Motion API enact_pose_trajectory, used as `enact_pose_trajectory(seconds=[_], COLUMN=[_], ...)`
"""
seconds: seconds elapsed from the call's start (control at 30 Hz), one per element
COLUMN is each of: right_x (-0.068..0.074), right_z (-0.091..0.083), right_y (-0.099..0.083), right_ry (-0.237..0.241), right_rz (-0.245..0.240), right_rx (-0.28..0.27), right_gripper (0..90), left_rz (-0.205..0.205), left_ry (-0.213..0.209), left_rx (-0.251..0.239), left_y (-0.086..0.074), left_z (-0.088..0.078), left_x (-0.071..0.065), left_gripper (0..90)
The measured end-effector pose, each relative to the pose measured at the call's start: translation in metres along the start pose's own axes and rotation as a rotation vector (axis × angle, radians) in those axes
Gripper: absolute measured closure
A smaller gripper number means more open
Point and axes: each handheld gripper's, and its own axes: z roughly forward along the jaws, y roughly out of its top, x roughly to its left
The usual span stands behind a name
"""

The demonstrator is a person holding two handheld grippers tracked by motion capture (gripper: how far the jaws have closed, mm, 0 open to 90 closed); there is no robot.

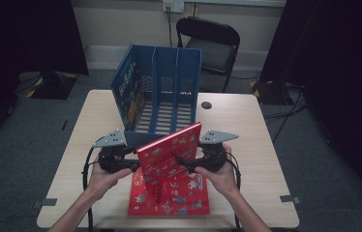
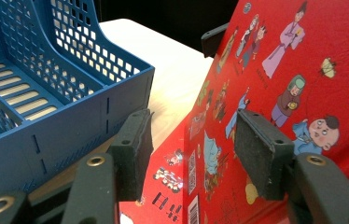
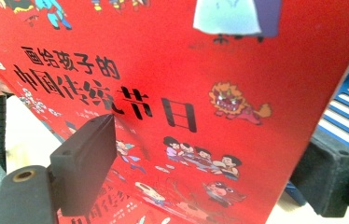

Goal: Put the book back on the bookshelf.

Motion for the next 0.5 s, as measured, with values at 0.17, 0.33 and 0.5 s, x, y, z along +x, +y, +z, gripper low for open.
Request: enact_pose_trajectory(seconds=[0.17, 0.33, 0.5], right_x=[0.0012, 0.0043, 0.0046], right_z=[0.0004, -0.0021, -0.0020], right_y=[0.0000, 0.0000, 0.0004], right_ry=[-0.009, -0.028, -0.032], right_rz=[-0.016, -0.042, -0.035], right_rx=[-0.004, -0.001, 0.003], right_gripper=[14.2, 13.8, 13.7], left_rz=[0.014, 0.019, 0.003], left_ry=[0.007, -0.005, -0.007], left_rx=[0.002, 0.001, -0.005], left_y=[-0.0002, -0.0007, -0.0014], left_z=[-0.0006, 0.0005, 0.0011], left_x=[-0.0024, -0.0042, -0.0025], left_gripper=[45.9, 44.2, 41.1])
